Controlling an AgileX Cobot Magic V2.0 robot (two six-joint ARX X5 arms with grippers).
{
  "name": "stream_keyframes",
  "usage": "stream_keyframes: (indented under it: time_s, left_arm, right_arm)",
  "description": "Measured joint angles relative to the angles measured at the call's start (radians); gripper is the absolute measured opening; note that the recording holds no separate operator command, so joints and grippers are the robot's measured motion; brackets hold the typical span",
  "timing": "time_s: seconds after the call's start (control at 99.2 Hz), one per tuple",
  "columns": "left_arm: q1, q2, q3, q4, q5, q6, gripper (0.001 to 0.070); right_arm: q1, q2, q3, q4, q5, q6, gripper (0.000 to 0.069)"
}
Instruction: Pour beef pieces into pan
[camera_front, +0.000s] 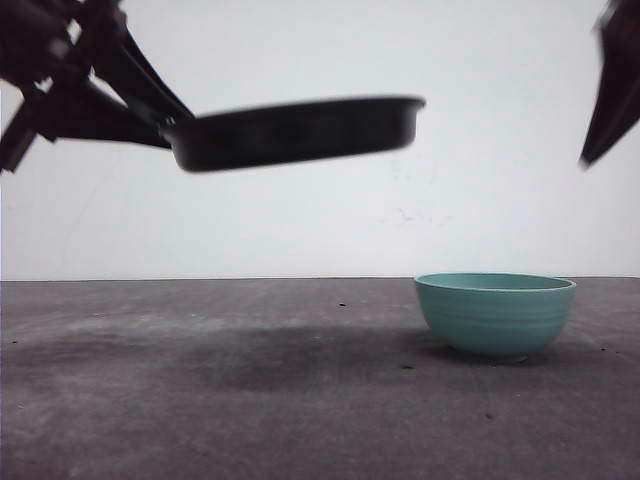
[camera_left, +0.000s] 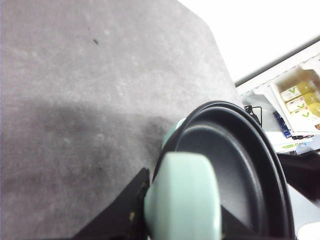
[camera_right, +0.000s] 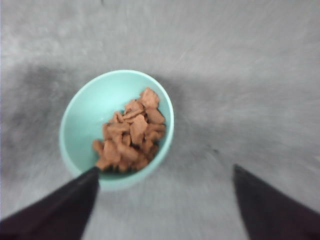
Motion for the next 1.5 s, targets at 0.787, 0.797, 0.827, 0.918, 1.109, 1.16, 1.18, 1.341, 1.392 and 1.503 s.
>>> stream_keyframes:
  time_s: [0.787,0.797,0.827,0.918,1.109,1.16,1.18,1.341,1.392,1.503]
  left_arm:
    - [-0.037,-0.023,0.0,-0.129,-0.019,0.0,0.0053]
    - [-0.037,-0.023,0.0,-0.129,-0.019,0.0,0.0053]
    - [-0.037,-0.023,0.0,-0.129,-0.019,0.001,0.0053]
    - [-0.037,-0.023,0.0,-0.133,-0.019,0.001,0.0053]
    - [-0.037,-0.023,0.0,-0.164,-0.027,0.004,0.0053]
    - [-0.037,-0.023,0.0,-0.166,-0.028,0.005,0.0053]
    - [-0.037,-0.023,0.0,-0.168,-0.028,0.005,0.0053]
    - [-0.037,-0.023,0.0,-0.217,-0.058,0.005,0.0053]
    - [-0.038,-0.022,0.001,-0.228,-0.061,0.006,0.0053]
    - [-0.05,-0.004,0.032,-0.273,-0.066,0.025,0.0053]
  right_arm:
    - [-0.002,0.455,0.006,0.272,-0.081,0.193,0.0187]
    - [-0.002,0.457,0.006,0.273,-0.081,0.195,0.0166]
    - [-0.002,0.463,0.006,0.274,-0.081,0.196,0.0108]
    - [-0.002,0.465,0.006,0.293,-0.086,0.198,0.0033]
    - [-0.001,0.431,0.006,0.313,-0.111,0.198,0.0018]
    - [0.002,0.398,0.01,0.312,-0.111,0.198,0.0018]
    - [0.005,0.384,0.013,0.312,-0.11,0.198,0.0018]
    - [0.048,0.24,0.071,0.32,-0.11,0.198,0.0018]
    - [0.074,0.193,0.089,0.321,-0.109,0.197,0.0018]
    - [0.167,0.104,0.111,0.322,-0.071,0.197,0.0018]
